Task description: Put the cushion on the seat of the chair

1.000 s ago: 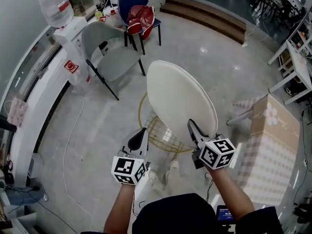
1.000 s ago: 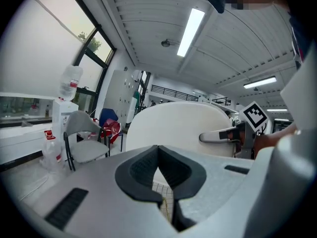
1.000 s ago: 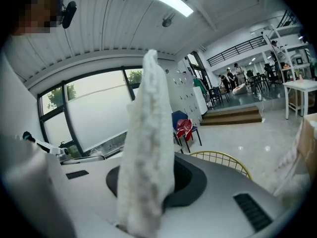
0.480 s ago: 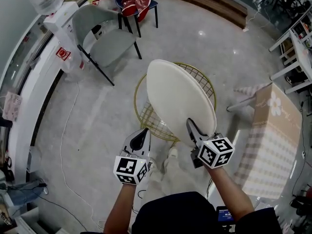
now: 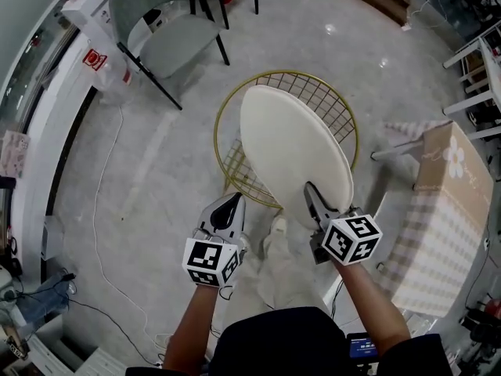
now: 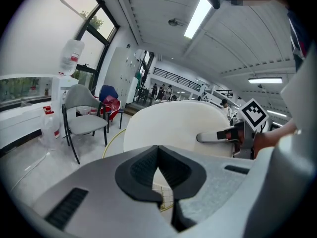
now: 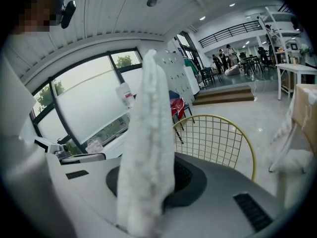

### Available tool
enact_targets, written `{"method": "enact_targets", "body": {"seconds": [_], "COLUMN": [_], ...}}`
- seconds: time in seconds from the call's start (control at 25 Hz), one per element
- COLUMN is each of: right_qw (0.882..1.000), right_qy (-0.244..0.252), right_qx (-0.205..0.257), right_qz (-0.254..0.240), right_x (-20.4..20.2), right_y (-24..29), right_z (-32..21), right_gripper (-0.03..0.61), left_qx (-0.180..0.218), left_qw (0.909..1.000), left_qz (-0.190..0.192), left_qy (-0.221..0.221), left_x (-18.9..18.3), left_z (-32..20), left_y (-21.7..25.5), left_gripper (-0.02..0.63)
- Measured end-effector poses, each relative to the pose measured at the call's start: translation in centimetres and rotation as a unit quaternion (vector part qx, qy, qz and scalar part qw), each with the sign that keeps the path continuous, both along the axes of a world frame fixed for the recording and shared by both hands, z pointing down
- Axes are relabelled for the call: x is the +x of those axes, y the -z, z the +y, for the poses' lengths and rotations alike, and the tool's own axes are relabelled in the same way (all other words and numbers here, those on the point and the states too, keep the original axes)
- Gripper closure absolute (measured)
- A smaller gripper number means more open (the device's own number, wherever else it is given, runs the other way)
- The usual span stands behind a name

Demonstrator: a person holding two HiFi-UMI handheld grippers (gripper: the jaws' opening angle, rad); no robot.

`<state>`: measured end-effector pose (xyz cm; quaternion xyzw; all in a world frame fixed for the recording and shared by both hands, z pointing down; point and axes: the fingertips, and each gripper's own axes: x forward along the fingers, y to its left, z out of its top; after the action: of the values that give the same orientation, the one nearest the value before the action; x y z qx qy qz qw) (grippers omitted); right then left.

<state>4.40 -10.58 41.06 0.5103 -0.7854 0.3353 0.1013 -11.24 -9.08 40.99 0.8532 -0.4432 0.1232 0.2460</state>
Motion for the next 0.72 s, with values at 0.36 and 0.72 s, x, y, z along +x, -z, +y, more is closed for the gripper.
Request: {"method": "enact_targets", "body": {"seconds": [0.36, 0.72], "right_qw": [1.000, 0.998], "right_qy": [0.002, 0.002], "right_qx": [-0.031, -0.057], "right_qz": [-0.001, -0.004], "right_x": [0.5, 0.6], "right_y": [-5.0, -8.9], "right_z": [1.0, 2.0], "right_gripper": [0.511, 0.511], "left_qx": [-0.022, -0.046], "left_qw": [0.9997, 0.9987], "left_qz": [-0.010, -0.016], "left_qy": [-0.005, -0.012], "left_x": [0.9, 1.4], "left_z": [0.9, 1.6], "left_y": [-4.1, -8.0], "left_gripper": [0.609, 0.609]}}
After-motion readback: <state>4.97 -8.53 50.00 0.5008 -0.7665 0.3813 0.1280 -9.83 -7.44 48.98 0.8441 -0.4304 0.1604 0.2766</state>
